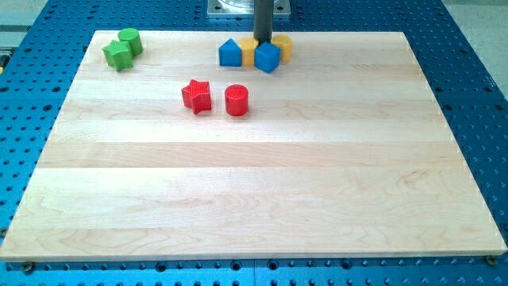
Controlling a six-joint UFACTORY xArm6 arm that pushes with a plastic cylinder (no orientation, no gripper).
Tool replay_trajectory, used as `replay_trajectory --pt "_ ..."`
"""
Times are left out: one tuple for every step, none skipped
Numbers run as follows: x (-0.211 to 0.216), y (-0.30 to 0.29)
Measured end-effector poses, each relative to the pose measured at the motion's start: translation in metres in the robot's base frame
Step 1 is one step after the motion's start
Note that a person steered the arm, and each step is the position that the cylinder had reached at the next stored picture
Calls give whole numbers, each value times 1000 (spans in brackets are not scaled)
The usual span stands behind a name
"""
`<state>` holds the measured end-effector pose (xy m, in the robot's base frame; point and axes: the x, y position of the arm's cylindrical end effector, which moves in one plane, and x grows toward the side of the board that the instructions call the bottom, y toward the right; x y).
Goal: Locate the hexagon at the bottom right side of the red circle
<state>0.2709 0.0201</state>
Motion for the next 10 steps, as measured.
replay_trajectory --pt "9 0" --pt "-61 7" --pt "-42 -42" --pt "58 -34" --pt "114 -45" --pt "72 7" --pt "119 18" --pt "156 -32" --pt "166 40" --pt "151 93"
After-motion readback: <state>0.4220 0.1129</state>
